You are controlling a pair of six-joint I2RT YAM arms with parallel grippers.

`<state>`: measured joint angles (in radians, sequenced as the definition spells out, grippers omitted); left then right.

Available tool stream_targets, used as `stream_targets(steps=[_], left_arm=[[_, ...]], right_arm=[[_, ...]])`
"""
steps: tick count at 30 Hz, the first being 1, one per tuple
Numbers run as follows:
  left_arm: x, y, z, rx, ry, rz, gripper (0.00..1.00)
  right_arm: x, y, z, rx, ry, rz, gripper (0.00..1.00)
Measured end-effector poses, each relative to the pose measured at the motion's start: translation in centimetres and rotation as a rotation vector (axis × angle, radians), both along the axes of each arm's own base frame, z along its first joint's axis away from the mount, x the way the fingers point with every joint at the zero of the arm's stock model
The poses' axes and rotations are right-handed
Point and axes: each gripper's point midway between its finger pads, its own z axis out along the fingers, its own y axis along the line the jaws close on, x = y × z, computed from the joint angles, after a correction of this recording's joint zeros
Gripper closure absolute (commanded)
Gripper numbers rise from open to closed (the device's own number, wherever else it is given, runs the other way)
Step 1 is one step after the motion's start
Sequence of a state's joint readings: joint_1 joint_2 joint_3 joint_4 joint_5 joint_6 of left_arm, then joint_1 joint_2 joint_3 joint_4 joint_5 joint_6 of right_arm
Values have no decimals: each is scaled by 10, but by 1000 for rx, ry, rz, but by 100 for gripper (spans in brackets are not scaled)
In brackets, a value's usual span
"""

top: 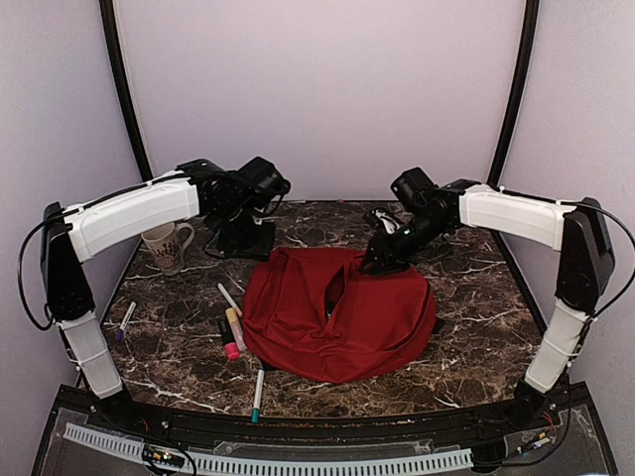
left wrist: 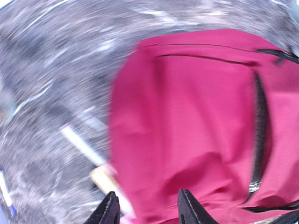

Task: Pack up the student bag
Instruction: Pick up the pen at the center of the board.

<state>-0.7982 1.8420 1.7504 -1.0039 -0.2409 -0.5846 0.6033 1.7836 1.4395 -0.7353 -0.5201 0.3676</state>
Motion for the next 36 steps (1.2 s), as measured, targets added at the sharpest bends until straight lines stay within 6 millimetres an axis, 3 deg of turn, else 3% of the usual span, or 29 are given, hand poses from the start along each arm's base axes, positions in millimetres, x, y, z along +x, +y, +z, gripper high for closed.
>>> stream_targets(steps=[5,12,18,31,34,36], left_arm=[[-17,74,-12,34,41,168,55],[-72,115,-65,78,198,277,56],[-100,117,-95,25,292,317,50],[-96,109,-135,-103,349,355,51],[-94,116,-137,-81,345,378,45],[-88,132,-133,-64,325,424,37]], right_arm=[[2,-16,5,-20,-24,-30,65],[1,-24,-5,-54,-15,-45,64],[-8,-30,-8,-63,0,-54,64],[-12,-35,-6,-71,-3,-67,63],[-13,-37,-6,-74,-1,-71,63],[-14,-38,-4,-75,-4,-75,63]])
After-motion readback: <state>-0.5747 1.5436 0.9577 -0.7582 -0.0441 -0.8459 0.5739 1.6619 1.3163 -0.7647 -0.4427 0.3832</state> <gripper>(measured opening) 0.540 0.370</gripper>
